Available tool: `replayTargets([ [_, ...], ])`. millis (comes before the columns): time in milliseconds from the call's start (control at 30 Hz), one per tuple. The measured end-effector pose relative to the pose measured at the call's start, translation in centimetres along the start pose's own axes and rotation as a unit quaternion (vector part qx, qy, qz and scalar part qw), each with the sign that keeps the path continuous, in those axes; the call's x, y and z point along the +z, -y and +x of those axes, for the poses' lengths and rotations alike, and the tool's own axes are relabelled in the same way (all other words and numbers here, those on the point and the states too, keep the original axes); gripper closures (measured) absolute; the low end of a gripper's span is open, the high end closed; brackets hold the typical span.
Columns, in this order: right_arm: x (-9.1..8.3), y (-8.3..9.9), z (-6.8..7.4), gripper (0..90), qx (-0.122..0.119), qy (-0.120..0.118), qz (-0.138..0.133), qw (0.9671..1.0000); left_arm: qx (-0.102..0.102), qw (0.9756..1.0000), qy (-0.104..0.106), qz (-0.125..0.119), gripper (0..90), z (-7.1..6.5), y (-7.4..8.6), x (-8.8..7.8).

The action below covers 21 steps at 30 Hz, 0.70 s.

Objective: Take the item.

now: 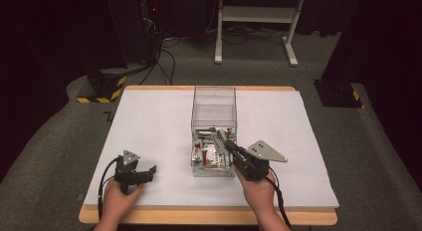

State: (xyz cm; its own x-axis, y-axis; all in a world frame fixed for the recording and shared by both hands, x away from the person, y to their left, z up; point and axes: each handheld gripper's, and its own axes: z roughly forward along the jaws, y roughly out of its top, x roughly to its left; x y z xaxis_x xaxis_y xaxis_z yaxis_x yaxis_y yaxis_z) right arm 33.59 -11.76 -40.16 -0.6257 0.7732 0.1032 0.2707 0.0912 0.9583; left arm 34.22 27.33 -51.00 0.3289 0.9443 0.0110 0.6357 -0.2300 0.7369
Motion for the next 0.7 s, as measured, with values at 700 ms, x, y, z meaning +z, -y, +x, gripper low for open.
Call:
replayTargets([
  [700, -1.6, -1.2, -2.1, 89.0, 0.011, 0.028, -0.033, 0.999, -0.001, 1.0, 0.0, 0.0, 13.8, 0.0, 0.0, 0.0],
])
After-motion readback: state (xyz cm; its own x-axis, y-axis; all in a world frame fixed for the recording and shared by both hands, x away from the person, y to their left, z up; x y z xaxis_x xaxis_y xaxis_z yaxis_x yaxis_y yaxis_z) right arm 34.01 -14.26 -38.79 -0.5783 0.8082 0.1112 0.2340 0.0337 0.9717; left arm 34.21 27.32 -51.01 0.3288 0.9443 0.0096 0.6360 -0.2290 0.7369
